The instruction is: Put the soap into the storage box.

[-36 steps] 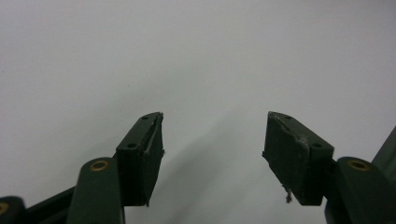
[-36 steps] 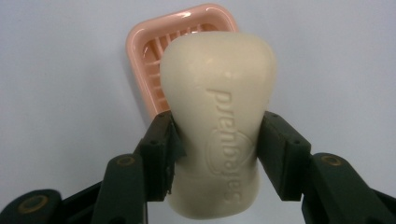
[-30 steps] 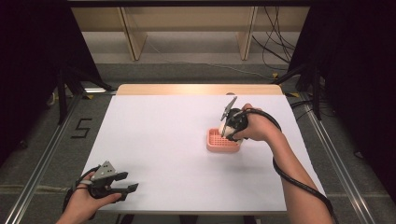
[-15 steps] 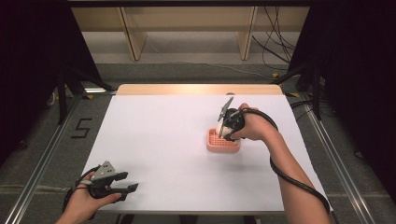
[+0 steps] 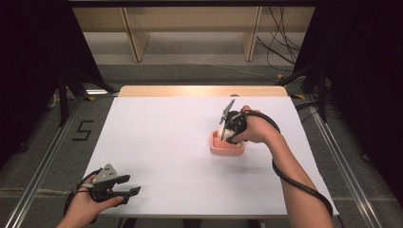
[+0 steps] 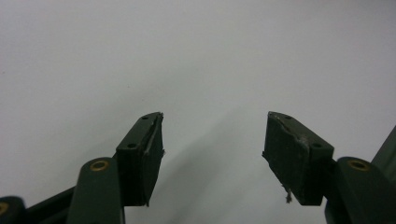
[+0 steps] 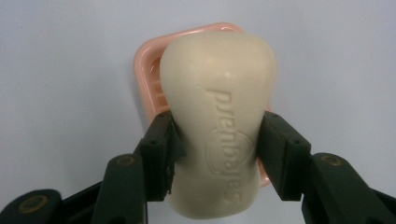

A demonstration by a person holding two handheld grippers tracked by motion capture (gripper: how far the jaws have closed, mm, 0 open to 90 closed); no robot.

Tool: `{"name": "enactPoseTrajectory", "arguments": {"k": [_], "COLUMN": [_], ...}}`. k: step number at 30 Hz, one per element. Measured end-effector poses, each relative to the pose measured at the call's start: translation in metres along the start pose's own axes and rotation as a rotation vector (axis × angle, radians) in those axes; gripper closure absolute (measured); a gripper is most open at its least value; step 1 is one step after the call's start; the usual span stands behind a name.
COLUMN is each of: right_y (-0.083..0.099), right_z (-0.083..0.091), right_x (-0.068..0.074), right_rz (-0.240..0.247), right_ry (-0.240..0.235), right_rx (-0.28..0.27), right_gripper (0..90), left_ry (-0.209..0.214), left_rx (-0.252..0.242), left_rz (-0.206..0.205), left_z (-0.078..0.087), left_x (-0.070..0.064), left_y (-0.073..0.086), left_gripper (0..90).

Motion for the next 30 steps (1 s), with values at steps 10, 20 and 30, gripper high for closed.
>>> {"name": "enactPoseTrajectory", "arguments": {"k": [10, 20, 30], "right_y": [-0.001, 0.0, 0.002], "right_z": [-0.005, -0.01, -0.017], "right_x": [0.001, 0.001, 0.0], "right_rz": [-0.019, -0.005, 0.001], "right_ry": [0.007, -0.009, -0.016], "right_rx": [0.007, 0.016, 0.012], "right_gripper": [50.7, 50.7, 50.7], "left_ry": [0.001, 0.002, 0.001], "left_rx": [0.0, 0.001, 0.011], "left_rz": [0.0, 0.001, -0.019], "left_z": [0.0, 0.0, 0.0], "left_x": [0.0, 0.0, 0.001], "left_y": [0.0, 0.0, 0.0], "left_gripper": [37.0, 37.0, 37.0]}}
Point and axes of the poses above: each handheld gripper's, and its own axes: z roughly backward along the jaws, y roughly out of its underside, x roughly to its left, the point moved 8 cm from there along -z, roughly forward along the jaws, and after that the axes turned 11 degrees about z, right-handed, at the moved point
